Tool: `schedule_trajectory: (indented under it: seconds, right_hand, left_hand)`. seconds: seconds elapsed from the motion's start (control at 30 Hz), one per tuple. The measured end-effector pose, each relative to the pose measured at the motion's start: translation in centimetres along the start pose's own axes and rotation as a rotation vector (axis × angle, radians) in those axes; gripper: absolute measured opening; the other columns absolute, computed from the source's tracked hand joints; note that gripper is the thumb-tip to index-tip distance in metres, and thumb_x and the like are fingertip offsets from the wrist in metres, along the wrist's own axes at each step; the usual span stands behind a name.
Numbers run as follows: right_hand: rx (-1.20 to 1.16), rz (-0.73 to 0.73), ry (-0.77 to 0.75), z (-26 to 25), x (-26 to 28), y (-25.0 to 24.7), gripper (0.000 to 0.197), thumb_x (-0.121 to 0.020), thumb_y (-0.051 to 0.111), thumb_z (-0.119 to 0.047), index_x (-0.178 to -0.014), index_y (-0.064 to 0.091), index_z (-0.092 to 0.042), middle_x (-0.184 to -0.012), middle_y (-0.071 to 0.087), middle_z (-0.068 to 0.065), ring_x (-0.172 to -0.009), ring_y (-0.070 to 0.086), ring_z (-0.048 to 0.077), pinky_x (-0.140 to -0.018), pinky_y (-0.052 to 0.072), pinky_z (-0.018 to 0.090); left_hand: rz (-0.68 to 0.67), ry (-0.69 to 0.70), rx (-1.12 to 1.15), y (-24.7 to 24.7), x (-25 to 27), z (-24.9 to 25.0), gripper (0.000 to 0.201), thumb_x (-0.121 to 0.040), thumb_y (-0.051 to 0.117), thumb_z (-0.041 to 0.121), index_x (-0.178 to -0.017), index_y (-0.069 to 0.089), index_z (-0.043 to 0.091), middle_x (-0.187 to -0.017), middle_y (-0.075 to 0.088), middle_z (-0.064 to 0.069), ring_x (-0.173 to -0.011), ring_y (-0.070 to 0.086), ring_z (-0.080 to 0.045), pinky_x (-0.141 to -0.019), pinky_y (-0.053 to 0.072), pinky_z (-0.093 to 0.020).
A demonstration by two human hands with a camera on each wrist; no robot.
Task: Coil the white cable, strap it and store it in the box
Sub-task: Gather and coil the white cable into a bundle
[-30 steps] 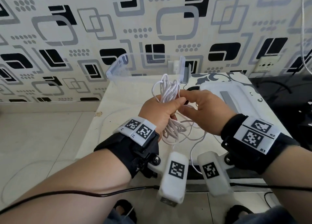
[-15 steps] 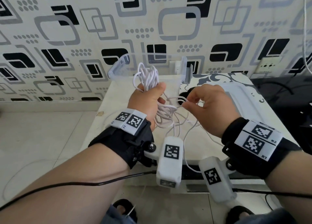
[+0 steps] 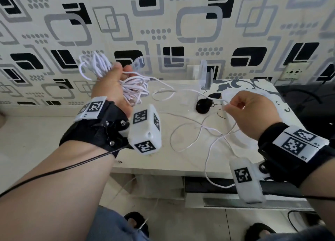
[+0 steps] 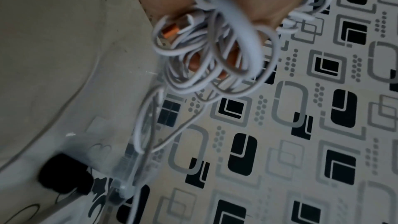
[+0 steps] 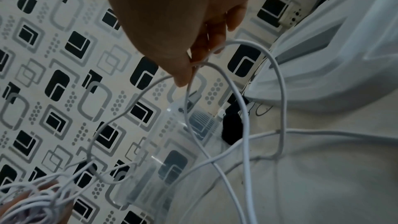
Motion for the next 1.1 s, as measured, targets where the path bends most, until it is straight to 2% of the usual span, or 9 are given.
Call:
schedule_trajectory:
  seconds: [0.1, 0.27, 0.33, 0.43, 0.57, 0.73, 0.8, 0.93, 1.1]
  right_hand:
    - [0.024, 0.02, 0.056, 0.3, -0.2, -0.1, 0.024, -0.083, 0.059, -0.031, -0.063, 0.049, -0.022, -0.063, 0.054, -0.005, -0.073, 0.056, 0.027, -0.078, 0.048, 0.042]
    - [0.006, -0.048, 0.059, 0.0, 0.2, 0.5, 0.018, -0.08, 0.061, -0.031, -0.067, 0.051, -0.024, -0.073, 0.061, -0.004, -0.077, 0.058, 0.025, -0.072, 0.047, 0.034]
    - [-0.002, -0.078, 0.014, -0.8, 0.8, 1.1, 0.009, -0.077, 0.063, -0.032, -0.078, 0.054, -0.029, -0.084, 0.062, -0.007, -0.088, 0.058, 0.024, -0.079, 0.047, 0.035]
    - [0.091, -0.133, -0.108, -2.7, 1.6, 1.7, 0.051, -0.075, 0.065, -0.028, -0.123, 0.049, -0.03, -0.113, 0.056, -0.006, -0.115, 0.044, 0.026, -0.098, 0.036, 0.041]
    - [0.104, -0.12, -0.294, -5.2, 2.9, 2.3, 0.065, -0.074, 0.06, -0.037, -0.135, 0.041, -0.026, -0.132, 0.048, -0.002, -0.125, 0.034, 0.025, -0.1, 0.024, 0.037]
    - [0.141, 0.039, -0.435, -7.1, 4.5, 2.5, 0.06, -0.071, 0.044, -0.055, -0.116, 0.058, -0.018, -0.105, 0.064, 0.0, -0.106, 0.051, 0.029, -0.087, 0.025, 0.034]
    - [0.082, 0.004, -0.426, -7.6, 4.6, 2.5, 0.052, -0.076, 0.045, -0.057, -0.109, 0.061, -0.019, -0.09, 0.065, -0.005, -0.095, 0.057, 0.024, -0.084, 0.033, 0.033]
    - [-0.097, -0.091, -0.29, -6.9, 4.0, 2.5, 0.03, -0.087, 0.057, -0.036, -0.111, 0.06, -0.018, -0.072, 0.056, -0.01, -0.075, 0.054, 0.015, -0.07, 0.041, 0.025]
    - [-0.085, -0.079, -0.235, -5.0, 2.9, 2.5, 0.014, -0.091, 0.051, -0.025, -0.089, 0.062, -0.017, -0.06, 0.051, -0.011, -0.059, 0.047, 0.01, -0.055, 0.037, 0.025]
  left_hand:
    - [0.015, -0.014, -0.017, -0.2, -0.3, 0.4, 0.032, -0.097, 0.046, 0.032, -0.071, 0.052, 0.015, -0.069, 0.06, 0.003, -0.064, 0.06, -0.016, -0.043, 0.048, -0.019]
    - [0.055, 0.008, -0.108, -0.6, -0.8, 0.6, 0.043, -0.095, 0.05, 0.033, -0.058, 0.037, 0.015, -0.059, 0.049, -0.004, -0.048, 0.054, -0.02, -0.044, 0.049, -0.021]
    - [0.017, 0.008, -0.093, -0.3, -0.6, 0.0, 0.046, -0.095, 0.049, 0.035, -0.057, 0.036, 0.014, -0.05, 0.047, -0.001, -0.043, 0.052, -0.018, -0.044, 0.048, -0.021]
    - [-0.051, 0.028, -0.132, 0.6, 0.3, -0.9, 0.044, -0.092, 0.056, 0.032, -0.055, 0.041, 0.014, -0.043, 0.054, 0.002, -0.045, 0.056, -0.018, -0.067, 0.047, -0.033]
    - [-0.161, 0.019, -0.103, 2.0, 1.7, -2.4, 0.039, -0.091, 0.058, 0.028, -0.056, 0.048, 0.012, -0.043, 0.055, 0.004, -0.042, 0.056, -0.014, -0.08, 0.044, -0.042]
    - [-0.316, -0.016, -0.158, 3.3, 2.9, -3.9, 0.036, -0.089, 0.057, 0.03, -0.06, 0.051, 0.01, -0.05, 0.06, -0.002, -0.048, 0.059, -0.018, -0.067, 0.045, -0.036]
    - [-0.348, -0.01, -0.2, 3.6, 3.2, -4.1, 0.036, -0.09, 0.055, 0.031, -0.062, 0.052, 0.01, -0.054, 0.062, -0.004, -0.048, 0.06, -0.018, -0.061, 0.044, -0.034]
    - [-0.368, -0.008, -0.163, 3.8, 3.7, -4.2, 0.029, -0.092, 0.053, 0.025, -0.07, 0.056, 0.007, -0.065, 0.065, -0.008, -0.054, 0.065, -0.015, -0.054, 0.056, -0.031]
    - [-0.308, -0.007, -0.02, 3.6, 3.2, -3.1, 0.047, -0.096, 0.048, 0.021, -0.053, 0.063, 0.01, -0.05, 0.063, 0.002, -0.053, 0.066, -0.012, -0.054, 0.057, -0.031]
Point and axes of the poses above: each hand's wrist, its own x-axis away from the middle knuckle, its own y-axis out of the palm, z = x × y, the point moved 4 cm from there along -x, towards the middle knuckle
